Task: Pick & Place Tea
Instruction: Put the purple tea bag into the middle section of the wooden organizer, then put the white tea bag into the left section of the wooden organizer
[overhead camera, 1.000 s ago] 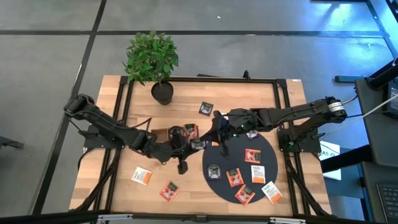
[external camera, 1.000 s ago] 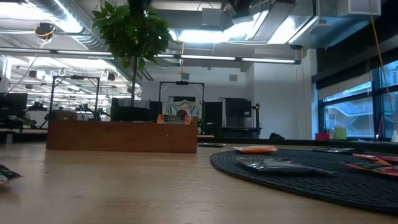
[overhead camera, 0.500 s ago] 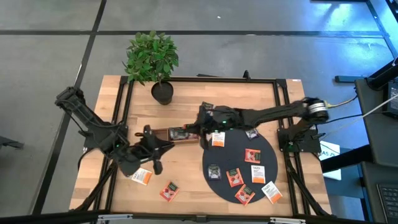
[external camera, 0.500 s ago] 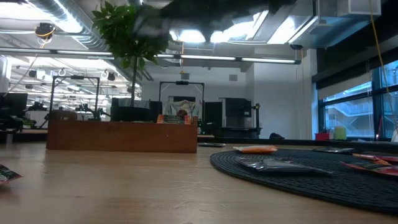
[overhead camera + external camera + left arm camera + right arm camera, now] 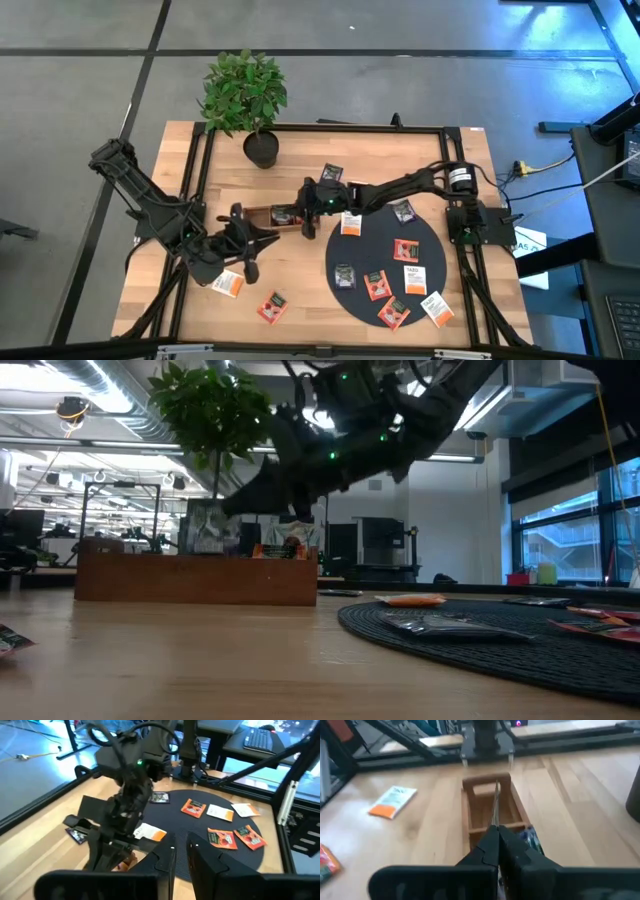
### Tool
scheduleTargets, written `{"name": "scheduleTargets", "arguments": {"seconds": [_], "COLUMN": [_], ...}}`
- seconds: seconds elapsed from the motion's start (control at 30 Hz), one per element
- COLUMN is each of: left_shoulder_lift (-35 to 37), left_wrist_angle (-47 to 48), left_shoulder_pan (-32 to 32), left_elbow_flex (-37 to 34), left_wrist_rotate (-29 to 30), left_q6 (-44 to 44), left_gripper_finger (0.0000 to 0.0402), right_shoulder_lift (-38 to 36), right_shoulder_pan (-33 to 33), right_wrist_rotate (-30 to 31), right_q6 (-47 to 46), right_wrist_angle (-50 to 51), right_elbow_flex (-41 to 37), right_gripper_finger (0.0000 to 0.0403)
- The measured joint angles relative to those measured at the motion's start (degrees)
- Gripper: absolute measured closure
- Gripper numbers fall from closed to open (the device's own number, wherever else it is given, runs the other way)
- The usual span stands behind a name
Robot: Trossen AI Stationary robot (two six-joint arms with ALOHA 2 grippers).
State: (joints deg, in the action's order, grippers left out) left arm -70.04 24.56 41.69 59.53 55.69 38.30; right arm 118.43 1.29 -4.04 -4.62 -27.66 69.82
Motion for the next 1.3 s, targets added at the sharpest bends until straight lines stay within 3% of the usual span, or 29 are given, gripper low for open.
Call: {"name": "scheduleTargets", "arguments": {"seconds": [0.37, 0.83, 1.0, 1.3], "left_shoulder_lift": [0.00, 0.00, -0.31, -11.16], "left_wrist_angle": [0.11, 0.57, 9.82, 32.54], "left_shoulder_pan": [0.00, -0.17, 0.60, 6.45], "left_elbow_flex": [0.00, 0.00, 0.00, -0.02], "left_wrist_rotate": [-0.32, -1.47, -14.15, -31.04], "left_q6": [-1.82, -1.27, 18.32, 63.36], "left_gripper_finger": [0.0363, 0.0361, 0.0363, 0.0359], "right_shoulder_lift": [1.47, 0.72, -3.19, -4.30], "right_shoulder_pan": [0.60, 2.85, 3.36, 1.64], "right_wrist_rotate": [-0.01, 2.65, 0.27, -13.49], "right_q6": [2.44, 0.98, -2.63, -6.49], "right_wrist_angle": [-0.46, -0.20, 0.18, 0.57], "right_elbow_flex": [0.00, 0.00, 0.14, 0.07], "right_gripper_finger": [0.0385, 0.0287, 0.0278, 0.0277]}}
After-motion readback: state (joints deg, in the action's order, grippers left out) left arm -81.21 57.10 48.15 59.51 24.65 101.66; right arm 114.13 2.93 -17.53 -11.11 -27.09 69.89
